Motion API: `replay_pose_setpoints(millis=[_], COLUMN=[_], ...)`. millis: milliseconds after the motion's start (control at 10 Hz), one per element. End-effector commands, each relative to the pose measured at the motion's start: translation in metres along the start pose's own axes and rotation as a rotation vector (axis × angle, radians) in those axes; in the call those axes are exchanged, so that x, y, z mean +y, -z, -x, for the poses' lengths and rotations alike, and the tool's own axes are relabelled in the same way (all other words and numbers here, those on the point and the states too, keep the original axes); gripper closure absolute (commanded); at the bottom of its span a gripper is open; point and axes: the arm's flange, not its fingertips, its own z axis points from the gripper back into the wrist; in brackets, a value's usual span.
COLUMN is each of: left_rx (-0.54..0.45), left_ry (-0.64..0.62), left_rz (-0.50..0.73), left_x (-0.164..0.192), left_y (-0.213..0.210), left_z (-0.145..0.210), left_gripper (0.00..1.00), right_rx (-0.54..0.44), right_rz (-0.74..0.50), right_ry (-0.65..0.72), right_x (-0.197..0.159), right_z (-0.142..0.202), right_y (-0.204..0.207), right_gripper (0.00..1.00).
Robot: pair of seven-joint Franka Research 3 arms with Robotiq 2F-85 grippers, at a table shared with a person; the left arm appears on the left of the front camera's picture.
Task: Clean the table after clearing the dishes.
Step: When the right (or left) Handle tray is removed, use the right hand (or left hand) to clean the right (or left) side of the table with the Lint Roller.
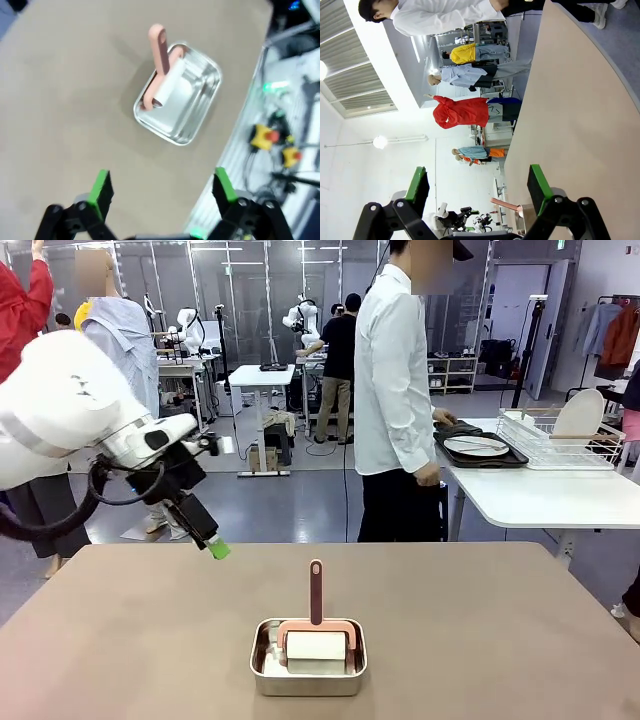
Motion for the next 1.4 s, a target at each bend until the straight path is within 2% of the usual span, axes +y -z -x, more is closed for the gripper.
replay_pose_setpoints(millis=[0, 300, 600, 900, 1100, 1300], left_rx=[0.148, 0.397, 0.480, 0.554, 0.519, 0.531], left_ry=[0.235, 0.517, 0.604, 0.571, 0.537, 0.524], left_rz=[-0.103, -0.160, -0.079, -0.041, 0.001, 0.025], left_x=[-0.007, -0.030, -0.037, -0.027, -0.015, -0.009], left_y=[-0.012, 0.017, 0.049, 0.088, 0.102, 0.118], left_z=[-0.069, -0.172, -0.232, -0.238, -0.226, -0.220], left_gripper=[0.00, 0.00, 0.00, 0.00, 0.00, 0.00], right_rx=[0.016, 0.016, 0.016, 0.016, 0.016, 0.016], right_rz=[0.005, 0.005, 0.005, 0.005, 0.005, 0.005], right_ry=[-0.008, -0.008, -0.008, -0.008, -0.008, -0.008], right_x=[0.002, 0.002, 0.002, 0.002, 0.002, 0.002], right_z=[0.001, 0.001, 0.001, 0.001, 0.001, 0.001], right_y=[-0.003, -0.003, -0.003, -0.003, -0.003, -0.003], right_gripper=[0.00, 0.00, 0.00, 0.00, 0.00, 0.00])
